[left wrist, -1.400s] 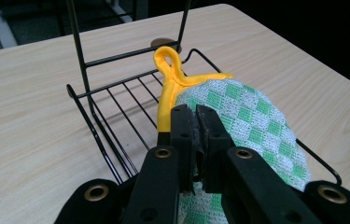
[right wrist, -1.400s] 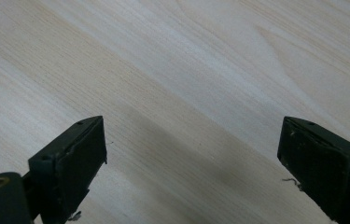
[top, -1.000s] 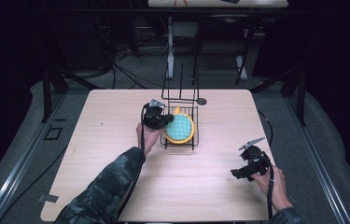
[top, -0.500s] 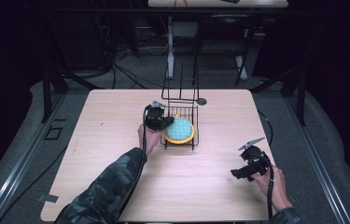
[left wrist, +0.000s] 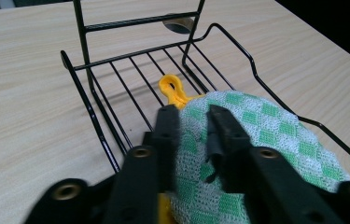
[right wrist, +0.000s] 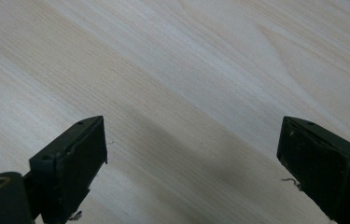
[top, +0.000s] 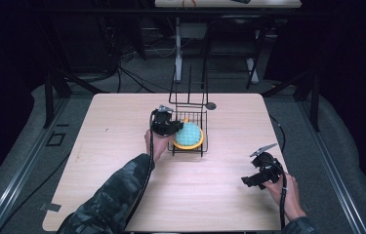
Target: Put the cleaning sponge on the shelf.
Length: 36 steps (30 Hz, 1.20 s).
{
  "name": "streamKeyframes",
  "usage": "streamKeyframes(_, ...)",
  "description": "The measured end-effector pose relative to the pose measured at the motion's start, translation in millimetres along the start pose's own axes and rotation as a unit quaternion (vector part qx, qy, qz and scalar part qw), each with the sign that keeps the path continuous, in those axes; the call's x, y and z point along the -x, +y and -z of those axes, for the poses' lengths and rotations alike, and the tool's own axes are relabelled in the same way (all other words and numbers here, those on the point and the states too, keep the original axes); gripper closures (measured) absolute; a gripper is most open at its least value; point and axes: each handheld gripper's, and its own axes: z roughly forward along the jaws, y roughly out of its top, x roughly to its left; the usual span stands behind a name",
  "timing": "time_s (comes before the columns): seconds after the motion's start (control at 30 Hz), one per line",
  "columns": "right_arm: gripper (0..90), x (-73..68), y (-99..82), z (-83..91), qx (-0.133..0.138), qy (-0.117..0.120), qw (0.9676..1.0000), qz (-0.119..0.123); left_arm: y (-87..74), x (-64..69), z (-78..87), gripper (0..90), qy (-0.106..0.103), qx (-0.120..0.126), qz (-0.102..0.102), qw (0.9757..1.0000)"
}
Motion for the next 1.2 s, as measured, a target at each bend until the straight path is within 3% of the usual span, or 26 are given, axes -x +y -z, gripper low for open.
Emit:
streamKeyframes(0.07,7.7,0.2,-0.4,0.1,0.004,-0.002,1.0,0.001,0.6,-1.2,1.3,51.3,0.002,-0.004,0.005,1.0)
streamKeyframes(0.2,7.7,0.7,-0.6,0.4,0.004,-0.004,1.0,0.003,2.7,-1.4,6.5,33.0,0.006,-0.005,-0.005,1.0)
streamKeyframes(0.37,7.7,0.8,-0.5,1.4,0.002,-0.004,1.0,0.004,5.4,-0.8,19.3,17.6,0.014,0.004,-0.011,0.9998)
streamKeyframes(0.6,7.7,0.2,-0.4,1.8,0.002,-0.002,1.0,0.003,6.7,-2.2,37.9,12.3,0.004,0.017,-0.013,0.9998)
streamKeyframes(0.77,7.7,-0.1,-0.5,2.0,0.003,-0.002,1.0,0.001,2.3,2.6,51.5,7.4,-0.001,0.007,-0.027,0.9996)
streamKeyframes(1.2,7.7,-0.6,-0.4,1.2,0.0,-0.005,1.0,0.005,-18.9,5.5,103.4,0.0,0.013,0.006,-0.058,0.9982)
